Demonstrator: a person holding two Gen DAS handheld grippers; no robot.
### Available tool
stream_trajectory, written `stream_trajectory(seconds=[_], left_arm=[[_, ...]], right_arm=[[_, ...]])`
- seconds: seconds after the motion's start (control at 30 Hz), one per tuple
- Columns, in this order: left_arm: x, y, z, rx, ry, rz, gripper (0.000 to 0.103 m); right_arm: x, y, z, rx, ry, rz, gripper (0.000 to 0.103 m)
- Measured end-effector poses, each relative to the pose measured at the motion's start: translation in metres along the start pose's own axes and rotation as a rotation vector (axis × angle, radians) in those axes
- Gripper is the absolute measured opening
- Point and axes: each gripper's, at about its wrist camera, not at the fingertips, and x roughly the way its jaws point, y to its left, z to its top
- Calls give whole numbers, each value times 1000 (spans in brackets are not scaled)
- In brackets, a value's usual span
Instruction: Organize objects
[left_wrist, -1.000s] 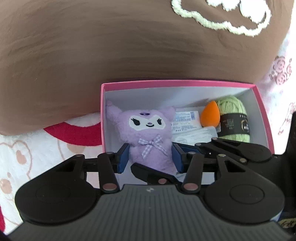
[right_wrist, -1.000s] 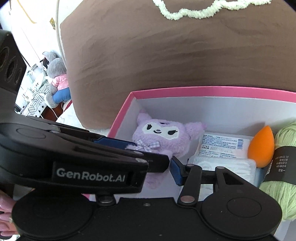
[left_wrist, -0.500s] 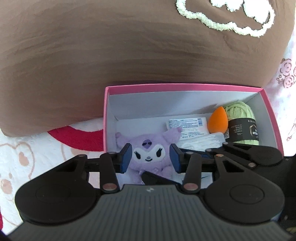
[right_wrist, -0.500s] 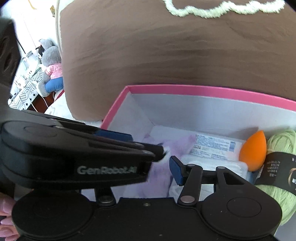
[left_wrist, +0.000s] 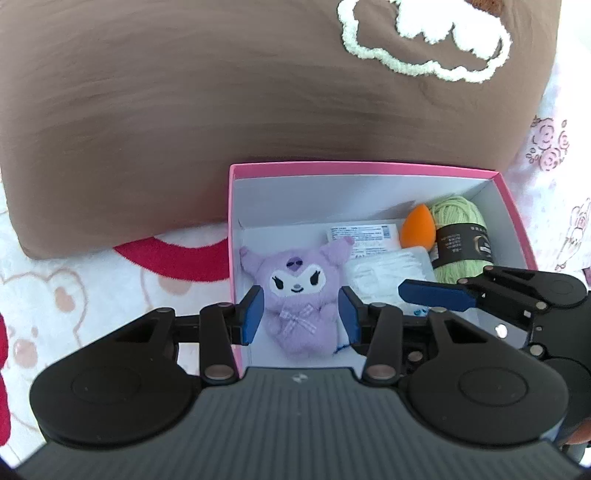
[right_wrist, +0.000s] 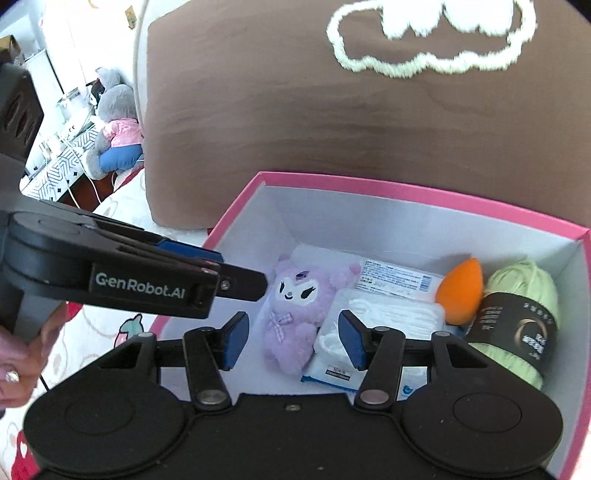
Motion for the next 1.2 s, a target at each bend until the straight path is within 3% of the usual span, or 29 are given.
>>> stream_trajectory(seconds=[0.47,0.63,0.7,0.97,1.2], left_arm=[[-73,6,-30,-26,-25,-17,45],[-99,-2,-43,-9,-39,-15,51],[-108,-6,-50,5,-45,-24,56],[-133,-16,-90,17,-3,-19,60],[-144,-21,-105,17,-30,-30,63]], right_arm=[[-87,37,-21,-119,-139,-80,59],[-107,47,-40,-158,-192,-39,67],[-113,50,-47,-162,-196,-53,67],[-133,51,-66,-101,-206,-56,67],[-151,52,-81,-78,-203,-102,70]])
